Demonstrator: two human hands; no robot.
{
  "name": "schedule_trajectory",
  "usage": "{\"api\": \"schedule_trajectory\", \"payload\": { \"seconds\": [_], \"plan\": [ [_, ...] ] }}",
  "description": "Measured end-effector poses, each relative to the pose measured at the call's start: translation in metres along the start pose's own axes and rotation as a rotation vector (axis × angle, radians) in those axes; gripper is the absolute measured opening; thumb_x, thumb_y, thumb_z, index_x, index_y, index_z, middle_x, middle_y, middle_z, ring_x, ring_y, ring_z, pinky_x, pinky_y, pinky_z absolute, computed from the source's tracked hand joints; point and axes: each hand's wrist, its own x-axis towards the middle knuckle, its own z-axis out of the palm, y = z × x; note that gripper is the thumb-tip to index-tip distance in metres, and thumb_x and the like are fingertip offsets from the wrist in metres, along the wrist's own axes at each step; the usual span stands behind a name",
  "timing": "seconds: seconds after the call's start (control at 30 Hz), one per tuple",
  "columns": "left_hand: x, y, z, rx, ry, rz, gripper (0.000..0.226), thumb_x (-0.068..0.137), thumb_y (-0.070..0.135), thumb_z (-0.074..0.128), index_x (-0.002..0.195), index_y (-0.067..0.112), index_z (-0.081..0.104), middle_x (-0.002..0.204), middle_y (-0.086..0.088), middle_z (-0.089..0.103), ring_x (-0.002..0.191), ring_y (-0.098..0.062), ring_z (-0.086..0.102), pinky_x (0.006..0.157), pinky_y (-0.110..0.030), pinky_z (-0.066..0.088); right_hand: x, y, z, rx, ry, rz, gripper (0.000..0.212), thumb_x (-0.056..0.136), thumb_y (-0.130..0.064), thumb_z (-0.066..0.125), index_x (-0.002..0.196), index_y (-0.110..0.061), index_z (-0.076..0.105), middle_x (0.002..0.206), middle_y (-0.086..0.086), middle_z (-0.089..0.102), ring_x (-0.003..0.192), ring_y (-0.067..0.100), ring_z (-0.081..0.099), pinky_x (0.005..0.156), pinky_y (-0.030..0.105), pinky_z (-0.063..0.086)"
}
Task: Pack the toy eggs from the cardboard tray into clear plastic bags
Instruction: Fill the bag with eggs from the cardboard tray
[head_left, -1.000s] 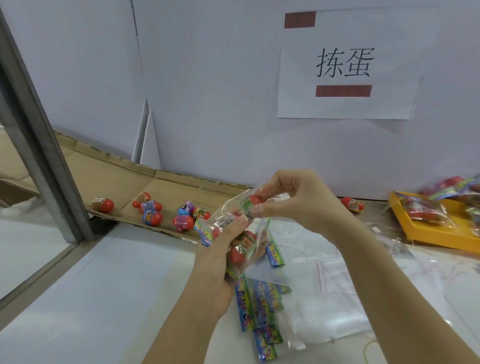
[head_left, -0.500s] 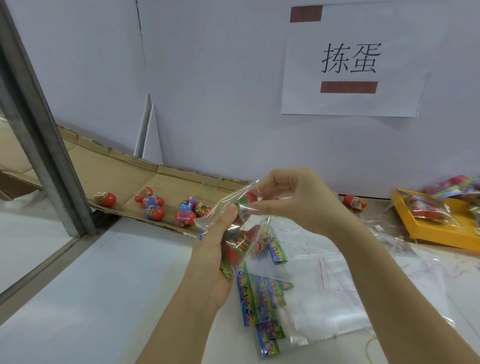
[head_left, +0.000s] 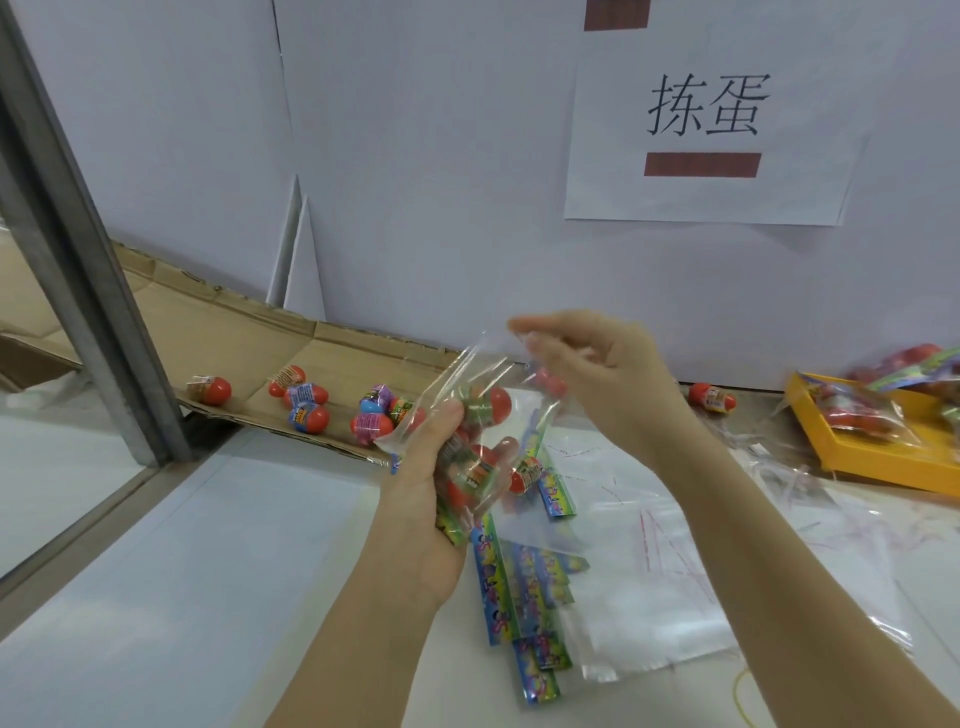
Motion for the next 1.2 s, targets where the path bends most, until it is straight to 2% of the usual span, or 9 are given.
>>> {"api": "schedule_trajectory", "payload": {
  "seconds": [0.1, 0.23, 0.3, 0.4, 0.5, 0.67, 0.83, 1.03, 1.2],
  "plan": [
    [0.001, 0.003, -0.002, -0.048, 0.038, -0.011, 0.010, 0.073, 0.029, 0.072, 0.075, 0.021, 0.078, 0.092, -0.007, 0.076, 0.075, -0.019, 0.074, 0.054, -0.028, 0.059, 0.003, 0.015, -0.001, -0.026, 0.166, 0.042, 0.041, 0.091, 0.002, 0.046, 0.087, -0.036, 0.061, 0.080, -0.005, 0.054, 0.060, -0.001, 0.048, 0.055, 0.009, 0.037],
    [0.002, 0.006, -0.005, -0.166, 0.011, -0.047, 0.016, 0.076, 0.027, 0.072, 0.088, 0.016, 0.073, 0.099, -0.011, 0.075, 0.080, -0.022, 0.074, 0.054, -0.026, 0.058, -0.006, 0.045, 0.004, -0.536, -0.557, 0.216, 0.041, 0.084, -0.004, 0.056, 0.108, -0.037, 0.058, 0.113, -0.006, 0.053, 0.096, 0.011, 0.052, 0.070, 0.014, 0.038],
    [0.003, 0.006, -0.005, -0.189, 0.002, -0.048, 0.026, 0.074, 0.027, 0.072, 0.097, 0.014, 0.070, 0.103, -0.011, 0.074, 0.084, -0.024, 0.074, 0.057, -0.026, 0.059, -0.010, 0.054, 0.012, -0.628, -0.697, 0.190, 0.050, 0.080, -0.008, 0.060, 0.120, -0.037, 0.058, 0.119, -0.005, 0.052, 0.104, 0.012, 0.049, 0.080, 0.022, 0.043],
    [0.004, 0.007, -0.006, -0.178, -0.020, -0.019, 0.028, 0.073, 0.023, 0.072, 0.098, 0.013, 0.070, 0.105, -0.014, 0.074, 0.087, -0.025, 0.074, 0.060, -0.028, 0.060, -0.010, 0.061, 0.021, -0.749, -0.693, 0.102, 0.049, 0.078, -0.006, 0.060, 0.118, -0.034, 0.064, 0.101, -0.008, 0.056, 0.095, 0.014, 0.054, 0.082, 0.030, 0.049],
    [0.004, 0.005, -0.005, -0.169, -0.054, -0.015, 0.036, 0.066, 0.014, 0.073, 0.101, 0.008, 0.070, 0.104, -0.016, 0.074, 0.088, -0.026, 0.074, 0.059, -0.027, 0.060, -0.008, 0.063, 0.015, -0.626, -0.490, 0.110, 0.035, 0.078, -0.007, 0.064, 0.105, -0.029, 0.065, 0.091, -0.009, 0.059, 0.071, 0.002, 0.054, 0.061, 0.011, 0.041],
    [0.005, 0.001, -0.002, -0.070, -0.036, 0.018, 0.066, 0.050, 0.010, 0.079, 0.114, 0.006, 0.065, 0.103, -0.016, 0.074, 0.085, -0.025, 0.074, 0.061, -0.028, 0.059, 0.006, 0.024, -0.020, 0.274, 0.129, 0.102, 0.029, 0.075, -0.003, 0.070, 0.089, -0.026, 0.060, 0.084, -0.004, 0.066, 0.069, 0.013, 0.063, 0.062, 0.023, 0.052],
    [0.002, -0.004, 0.001, 0.016, -0.004, 0.016, 0.073, 0.041, 0.010, 0.081, 0.112, 0.007, 0.068, 0.093, -0.011, 0.076, 0.076, -0.020, 0.074, 0.060, -0.029, 0.060, 0.005, -0.006, -0.040, 0.083, -0.032, 0.022, 0.018, 0.076, -0.024, 0.068, 0.091, -0.034, 0.068, 0.082, -0.011, 0.073, 0.077, 0.006, 0.068, 0.072, 0.021, 0.049],
    [0.000, -0.004, -0.002, -0.052, -0.003, -0.021, 0.052, 0.038, 0.005, 0.078, 0.089, 0.006, 0.071, 0.080, -0.009, 0.075, 0.066, -0.018, 0.073, 0.068, -0.033, 0.060, -0.001, -0.012, -0.043, -0.039, -0.263, 0.070, 0.020, 0.078, -0.014, 0.075, 0.091, -0.029, 0.070, 0.081, -0.007, 0.073, 0.080, 0.004, 0.066, 0.066, 0.012, 0.049],
    [-0.004, -0.003, 0.002, 0.013, -0.070, -0.018, 0.034, 0.042, 0.011, 0.080, 0.076, 0.014, 0.080, 0.082, -0.005, 0.076, 0.068, -0.014, 0.073, 0.056, -0.022, 0.057, -0.002, -0.016, -0.036, -0.037, -0.291, 0.104, 0.022, 0.075, -0.025, 0.078, 0.096, -0.027, 0.070, 0.092, -0.003, 0.073, 0.093, 0.014, 0.067, 0.089, 0.038, 0.055]
  ]
}}
